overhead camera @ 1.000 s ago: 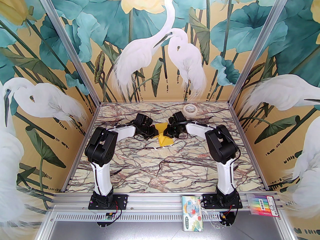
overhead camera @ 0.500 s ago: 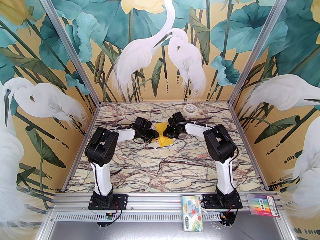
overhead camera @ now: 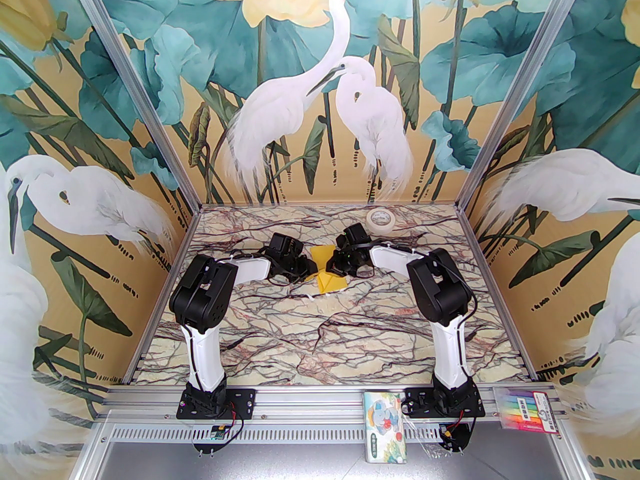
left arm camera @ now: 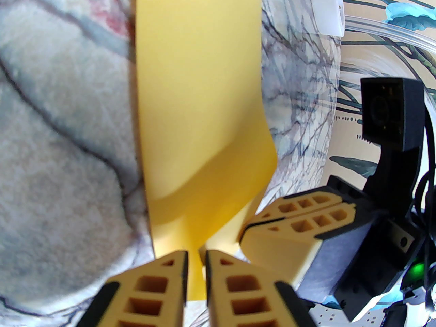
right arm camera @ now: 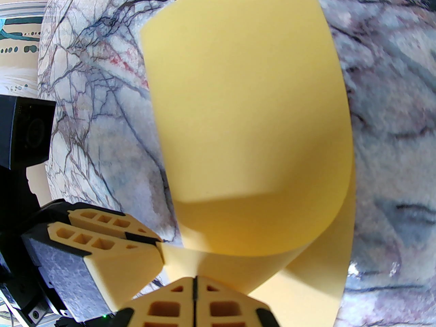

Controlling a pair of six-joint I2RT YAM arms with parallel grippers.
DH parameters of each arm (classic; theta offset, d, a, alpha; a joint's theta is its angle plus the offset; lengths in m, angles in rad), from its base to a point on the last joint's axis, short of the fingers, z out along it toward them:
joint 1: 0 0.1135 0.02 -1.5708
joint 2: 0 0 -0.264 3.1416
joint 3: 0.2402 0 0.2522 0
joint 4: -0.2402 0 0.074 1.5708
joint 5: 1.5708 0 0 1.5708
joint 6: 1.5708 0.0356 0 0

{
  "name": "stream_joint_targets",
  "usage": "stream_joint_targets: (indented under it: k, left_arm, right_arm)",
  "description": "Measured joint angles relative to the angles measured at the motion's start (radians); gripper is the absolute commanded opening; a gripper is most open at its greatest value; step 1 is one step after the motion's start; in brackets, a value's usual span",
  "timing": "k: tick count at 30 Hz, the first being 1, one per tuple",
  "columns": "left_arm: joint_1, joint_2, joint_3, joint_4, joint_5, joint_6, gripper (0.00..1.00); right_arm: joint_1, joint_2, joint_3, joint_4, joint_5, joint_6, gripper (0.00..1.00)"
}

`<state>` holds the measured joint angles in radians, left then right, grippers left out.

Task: Fold a paper plane with a square sheet of paper (fold left side to right side)

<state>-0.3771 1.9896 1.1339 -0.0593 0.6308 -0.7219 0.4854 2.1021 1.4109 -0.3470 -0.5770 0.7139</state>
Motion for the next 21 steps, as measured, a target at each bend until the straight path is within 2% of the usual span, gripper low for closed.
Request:
stream_joint_targets:
  k: [3,8,21]
  left_arm:
    - [0.000,0.000,0.001,0.000,0.000,0.000,0.14]
    - [0.000,0.000,0.010,0.001,0.000,-0.005,0.00]
    - [0.000,0.004,0.089,-0.044,-0.024,0.039,0.00]
  right_arm:
    - [0.001,0.000,0.000,0.000,0.000,0.000,0.06]
    - [0.002,0.000,0.000,0.000,0.000,0.000,0.06]
    - [0.013,0.000,-0.012,0.015,-0.001,0.000,0.07]
